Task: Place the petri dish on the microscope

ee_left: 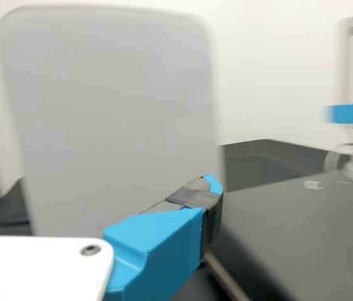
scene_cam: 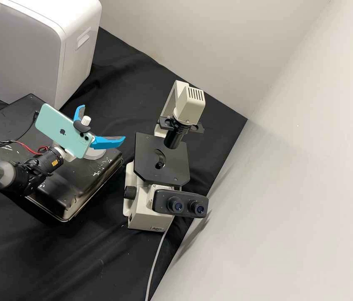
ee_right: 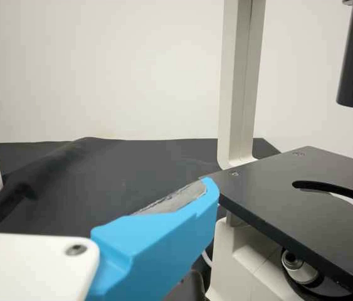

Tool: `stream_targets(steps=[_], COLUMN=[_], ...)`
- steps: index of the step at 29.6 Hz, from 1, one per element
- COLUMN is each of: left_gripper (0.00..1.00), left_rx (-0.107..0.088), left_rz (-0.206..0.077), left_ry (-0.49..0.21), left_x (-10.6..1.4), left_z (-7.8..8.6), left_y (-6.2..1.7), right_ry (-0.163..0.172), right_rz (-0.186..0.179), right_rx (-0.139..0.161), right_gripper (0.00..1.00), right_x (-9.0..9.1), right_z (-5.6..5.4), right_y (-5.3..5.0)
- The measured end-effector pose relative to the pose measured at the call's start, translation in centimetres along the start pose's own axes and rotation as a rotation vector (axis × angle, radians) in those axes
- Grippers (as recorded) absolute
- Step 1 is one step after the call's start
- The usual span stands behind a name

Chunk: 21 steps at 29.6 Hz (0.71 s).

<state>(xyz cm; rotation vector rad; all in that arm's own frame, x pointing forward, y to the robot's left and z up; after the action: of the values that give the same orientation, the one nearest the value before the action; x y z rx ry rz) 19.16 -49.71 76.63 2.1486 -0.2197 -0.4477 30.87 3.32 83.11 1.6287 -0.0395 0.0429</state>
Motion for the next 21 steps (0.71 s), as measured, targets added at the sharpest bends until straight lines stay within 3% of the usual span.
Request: stream_targets(steps=[4, 7, 12, 16, 21], left_gripper=[1.00, 1.00, 1.00, 1.00, 1.00], left_rx=[0.003, -0.001, -0.008, 0.002, 0.008], left_rz=[0.019, 0.013, 0.024, 0.046, 0.068], left_ry=[-0.065, -0.110, -0.196, -0.257, -0.269], left_x=[-1.9, -2.9, -3.4, -3.8, -4.1], left_z=[1.0, 1.8, 3.2, 4.4, 5.0], left_y=[-0.34, -0.67, -0.50, -0.18, 0.09], right_ry=[0.000, 0.000, 0.000, 0.000, 0.000], right_rz=[0.000, 0.000, 0.000, 0.000, 0.000], right_rx=[0.000, 0.000, 0.000, 0.000, 0.000], right_gripper=[1.00, 1.00, 1.00, 1.00, 1.00], right_x=[0.0, 0.0, 0.0, 0.0, 0.0], right_z=[0.0, 0.0, 0.0, 0.0, 0.0], right_y=[0.0, 0.0, 0.0, 0.0, 0.0])
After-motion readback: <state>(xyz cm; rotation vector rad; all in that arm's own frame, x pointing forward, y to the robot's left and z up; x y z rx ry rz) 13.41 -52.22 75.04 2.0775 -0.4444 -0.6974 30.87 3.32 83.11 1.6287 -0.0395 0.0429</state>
